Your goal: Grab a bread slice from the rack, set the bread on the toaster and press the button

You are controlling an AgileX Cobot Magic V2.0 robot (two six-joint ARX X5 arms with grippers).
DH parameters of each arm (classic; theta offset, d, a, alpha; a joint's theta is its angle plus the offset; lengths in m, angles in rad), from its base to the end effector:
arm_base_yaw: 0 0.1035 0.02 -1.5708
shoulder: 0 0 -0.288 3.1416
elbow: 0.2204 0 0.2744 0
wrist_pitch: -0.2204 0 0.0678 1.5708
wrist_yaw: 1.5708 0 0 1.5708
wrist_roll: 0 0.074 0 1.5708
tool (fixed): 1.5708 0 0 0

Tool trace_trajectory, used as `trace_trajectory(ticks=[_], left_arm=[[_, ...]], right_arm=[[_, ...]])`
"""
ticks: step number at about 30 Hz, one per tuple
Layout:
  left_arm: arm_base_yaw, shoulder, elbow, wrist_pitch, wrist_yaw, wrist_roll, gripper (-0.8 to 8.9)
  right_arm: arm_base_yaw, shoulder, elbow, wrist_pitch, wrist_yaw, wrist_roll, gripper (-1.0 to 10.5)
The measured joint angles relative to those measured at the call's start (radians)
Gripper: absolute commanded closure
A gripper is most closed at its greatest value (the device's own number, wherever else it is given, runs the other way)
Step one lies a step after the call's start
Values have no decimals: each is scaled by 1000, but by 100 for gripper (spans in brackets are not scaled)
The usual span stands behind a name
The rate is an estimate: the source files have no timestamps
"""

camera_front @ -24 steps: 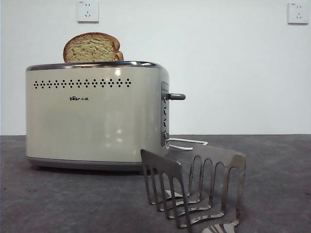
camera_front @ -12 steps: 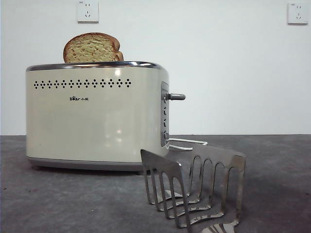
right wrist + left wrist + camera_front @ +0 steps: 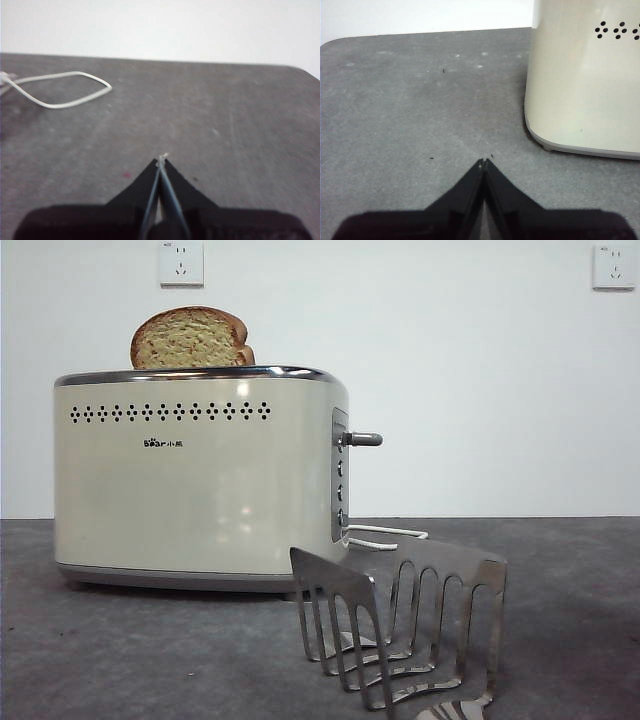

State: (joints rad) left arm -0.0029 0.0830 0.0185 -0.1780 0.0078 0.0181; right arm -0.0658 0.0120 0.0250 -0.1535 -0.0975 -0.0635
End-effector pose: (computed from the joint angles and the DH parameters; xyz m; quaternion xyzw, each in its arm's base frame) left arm 0.1417 -0.0010 0.1359 0.0087 0.1209 -0.0064 0.9926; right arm 0.1392 -0.0020 0.1506 -0.0259 0.0694 0.0180 0.9971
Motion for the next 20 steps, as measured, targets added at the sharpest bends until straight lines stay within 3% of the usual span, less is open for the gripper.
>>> trace_trajectory(ticks=[6, 20], left_arm=[[0, 2, 0, 0, 0, 0, 817], [0, 2, 0, 0, 0, 0, 817]], right_arm=[[0, -2, 0, -34, 61, 16, 946], [0, -2, 0, -34, 63, 23, 946]])
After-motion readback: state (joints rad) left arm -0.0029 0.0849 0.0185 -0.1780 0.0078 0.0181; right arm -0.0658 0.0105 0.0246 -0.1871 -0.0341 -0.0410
